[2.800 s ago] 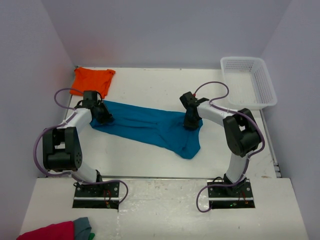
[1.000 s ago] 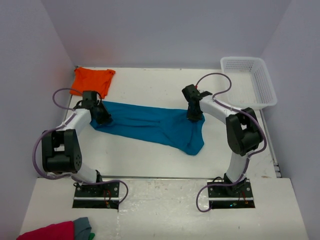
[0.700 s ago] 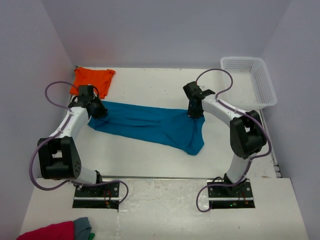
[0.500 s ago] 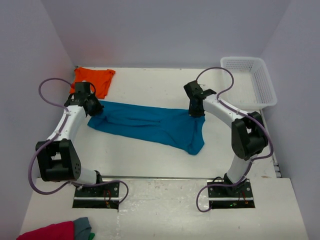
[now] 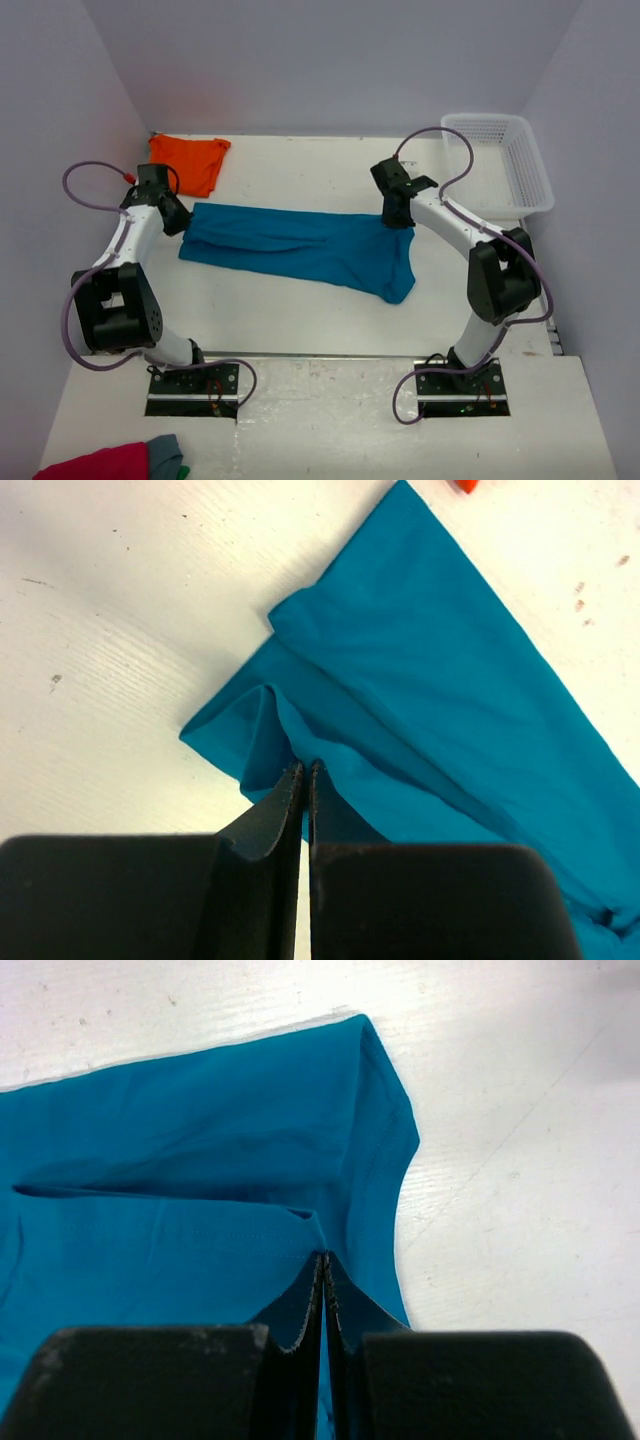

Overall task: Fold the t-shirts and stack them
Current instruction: Fold the other side of the tshirt into a rectangle

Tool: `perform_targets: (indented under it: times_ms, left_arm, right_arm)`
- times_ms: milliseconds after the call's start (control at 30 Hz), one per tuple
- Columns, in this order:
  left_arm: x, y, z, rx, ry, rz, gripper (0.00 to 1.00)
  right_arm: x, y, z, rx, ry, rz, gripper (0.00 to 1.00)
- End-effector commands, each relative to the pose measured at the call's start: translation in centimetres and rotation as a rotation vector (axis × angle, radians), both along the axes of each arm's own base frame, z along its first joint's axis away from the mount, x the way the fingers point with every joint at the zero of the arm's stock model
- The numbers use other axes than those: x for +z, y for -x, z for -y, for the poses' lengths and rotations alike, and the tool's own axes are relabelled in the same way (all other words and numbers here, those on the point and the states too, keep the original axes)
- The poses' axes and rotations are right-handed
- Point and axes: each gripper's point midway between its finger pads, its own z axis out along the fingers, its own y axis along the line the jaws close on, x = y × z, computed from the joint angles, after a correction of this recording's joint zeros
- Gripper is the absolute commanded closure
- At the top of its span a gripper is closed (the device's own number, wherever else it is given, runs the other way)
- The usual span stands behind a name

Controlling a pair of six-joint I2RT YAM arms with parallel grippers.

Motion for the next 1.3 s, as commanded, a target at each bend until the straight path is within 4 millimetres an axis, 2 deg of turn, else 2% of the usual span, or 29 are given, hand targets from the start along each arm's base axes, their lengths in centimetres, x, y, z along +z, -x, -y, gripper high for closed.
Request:
perform_targets:
  times_ms: [0, 233, 500, 633, 767, 867, 1033, 1133, 1233, 1267]
  left_arm:
    - [1.0, -1.7, -1.4, 0.025, -0.041, 0.030, 1.00]
    - [0.6, -3.1, -1.8, 0.050, -0.034, 0.026, 1.00]
    - [1.5, -5.2, -2.3, 0.062, -0.035, 0.040, 1.00]
    - [0.9, -6.3, -2.1, 0.051, -0.014, 0.025, 1.00]
    - [0.0, -7.2, -2.6, 0.064, -0.028, 0.001, 1.00]
    - [-0.9, -7.6, -2.7, 0.066, -0.027, -0.022, 1.00]
    - [-1.1, -8.0, -2.7, 0.064, -0.019, -0.023, 1.00]
    - [-0.8, -7.4, -2.8, 0.065, -0.034, -0.024, 1.00]
    - [0.1, -6.8, -2.6, 0.067, -0.028, 0.000, 1.00]
    - [1.2, -6.6, -2.4, 0.067, -0.024, 0.024, 1.00]
  right_arm:
    - [3.4, -1.1, 1.0, -0.028, 0.021, 0.097, 1.00]
    - [3.4, -0.8, 2.2, -0.055, 0.059, 0.121, 1.00]
    - [3.7, -1.1, 3.1, -0.077, 0.087, 0.142, 1.00]
    - [3.0, -2.1, 2.8, -0.064, 0.076, 0.123, 1.00]
    - [1.2, -2.9, 2.0, -0.023, 0.058, 0.064, 1.00]
    - [0.5, -3.1, 1.6, -0.014, 0.050, 0.032, 1.00]
    - [-0.1, -3.3, 1.4, -0.006, 0.046, 0.016, 1.00]
    - [-0.1, -3.3, 1.3, -0.002, 0.039, 0.028, 1.00]
    - [0.8, -3.2, 1.2, -0.002, 0.021, 0.057, 1.00]
    - [1.4, -2.9, 1.2, -0.002, 0.011, 0.071, 1.00]
